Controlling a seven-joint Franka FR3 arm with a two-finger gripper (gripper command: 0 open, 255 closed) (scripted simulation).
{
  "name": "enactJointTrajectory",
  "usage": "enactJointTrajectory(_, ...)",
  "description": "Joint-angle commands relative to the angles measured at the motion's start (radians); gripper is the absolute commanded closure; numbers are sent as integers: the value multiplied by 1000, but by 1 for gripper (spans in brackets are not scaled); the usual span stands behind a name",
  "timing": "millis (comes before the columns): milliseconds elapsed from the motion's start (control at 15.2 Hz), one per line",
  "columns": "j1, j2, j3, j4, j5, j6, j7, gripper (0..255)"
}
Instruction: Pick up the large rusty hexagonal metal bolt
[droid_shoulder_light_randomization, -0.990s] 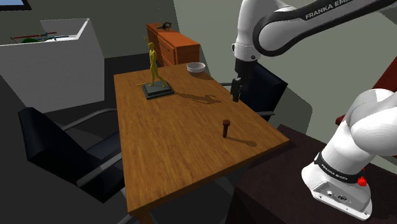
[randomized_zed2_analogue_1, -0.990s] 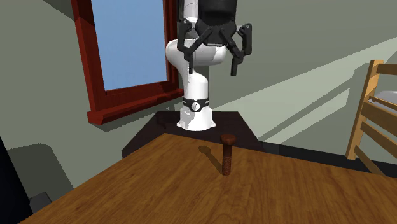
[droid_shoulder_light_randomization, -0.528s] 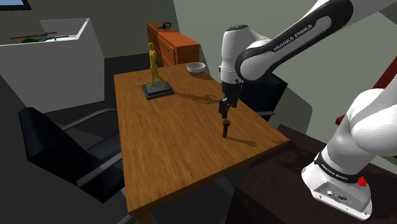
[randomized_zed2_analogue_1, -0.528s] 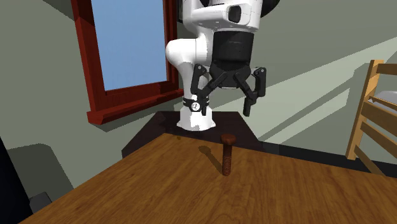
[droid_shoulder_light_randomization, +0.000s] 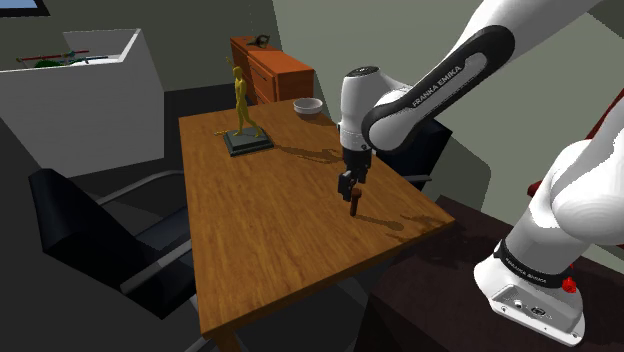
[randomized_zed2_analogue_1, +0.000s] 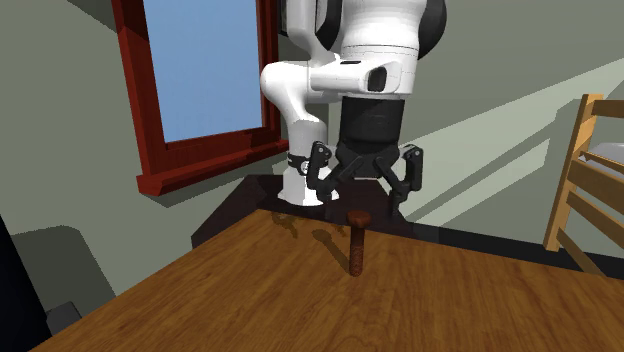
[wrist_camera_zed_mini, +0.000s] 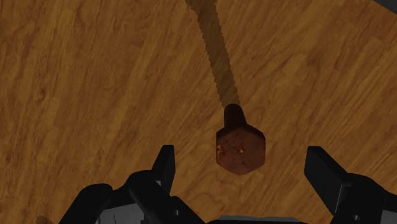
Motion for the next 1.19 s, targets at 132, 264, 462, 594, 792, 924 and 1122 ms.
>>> enactJointTrajectory(132, -2, 32, 1, -7, -11, 39, 9, 0)
enactJointTrajectory(264, 0, 32, 2, -8, -11, 40, 12, 255)
enactJointTrajectory(462, 0, 32, 2, -9, -11, 41, 12, 255)
enactJointTrajectory(594, 0, 32, 2, -8, -11, 40, 13, 255)
enactJointTrajectory(792, -2, 32, 1, -7, -11, 39, 9, 255)
enactJointTrajectory(924, -1, 7, 1, -2, -2, 9, 2, 255)
enactJointTrajectory(1122, 1, -29, 0, 9, 9, -36, -8, 255)
